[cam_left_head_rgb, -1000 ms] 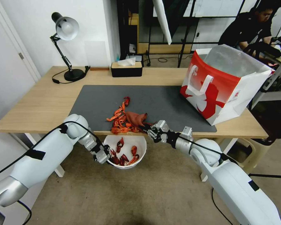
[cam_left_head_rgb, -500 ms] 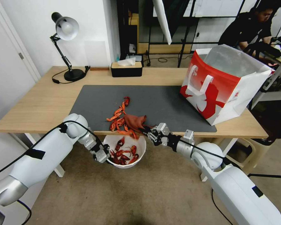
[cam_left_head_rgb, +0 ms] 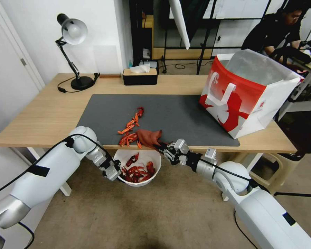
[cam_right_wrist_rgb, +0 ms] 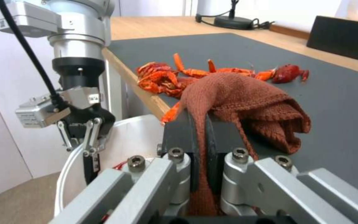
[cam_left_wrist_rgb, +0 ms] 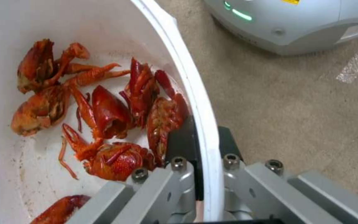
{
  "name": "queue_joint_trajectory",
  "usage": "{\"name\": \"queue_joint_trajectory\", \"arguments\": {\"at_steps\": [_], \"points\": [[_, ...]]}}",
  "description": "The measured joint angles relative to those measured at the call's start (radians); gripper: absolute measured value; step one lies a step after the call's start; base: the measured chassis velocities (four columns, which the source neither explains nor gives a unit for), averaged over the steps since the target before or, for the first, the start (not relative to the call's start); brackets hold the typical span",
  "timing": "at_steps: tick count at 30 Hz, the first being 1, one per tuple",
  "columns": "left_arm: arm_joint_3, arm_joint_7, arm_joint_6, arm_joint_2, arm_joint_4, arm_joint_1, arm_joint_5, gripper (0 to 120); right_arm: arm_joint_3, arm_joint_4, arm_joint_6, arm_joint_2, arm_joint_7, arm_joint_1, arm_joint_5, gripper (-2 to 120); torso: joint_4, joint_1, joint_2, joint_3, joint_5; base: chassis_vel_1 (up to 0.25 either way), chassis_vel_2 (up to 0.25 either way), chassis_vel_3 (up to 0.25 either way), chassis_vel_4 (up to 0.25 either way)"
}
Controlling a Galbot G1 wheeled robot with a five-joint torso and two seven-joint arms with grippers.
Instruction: Sweep shrimp from table into container with towel, then put container into takeout bag.
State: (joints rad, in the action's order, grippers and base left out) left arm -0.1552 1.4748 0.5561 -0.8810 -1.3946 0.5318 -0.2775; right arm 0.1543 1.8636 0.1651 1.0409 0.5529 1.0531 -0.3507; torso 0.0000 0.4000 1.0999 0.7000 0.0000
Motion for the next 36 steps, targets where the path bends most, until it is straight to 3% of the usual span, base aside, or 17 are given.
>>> {"name": "queue_joint_trajectory", "arguments": {"at_steps": [36], "points": [[0.022, 0.001, 0.009, 0.034, 0.003, 0.010, 0.014, 0, 0.043, 0.080, -0.016, 0.000, 0.008, 0.108, 0.022, 2, 0.0000, 0.000, 0.000, 0.000, 0.0000, 0.000, 0.000, 0.000, 0.000]]}}
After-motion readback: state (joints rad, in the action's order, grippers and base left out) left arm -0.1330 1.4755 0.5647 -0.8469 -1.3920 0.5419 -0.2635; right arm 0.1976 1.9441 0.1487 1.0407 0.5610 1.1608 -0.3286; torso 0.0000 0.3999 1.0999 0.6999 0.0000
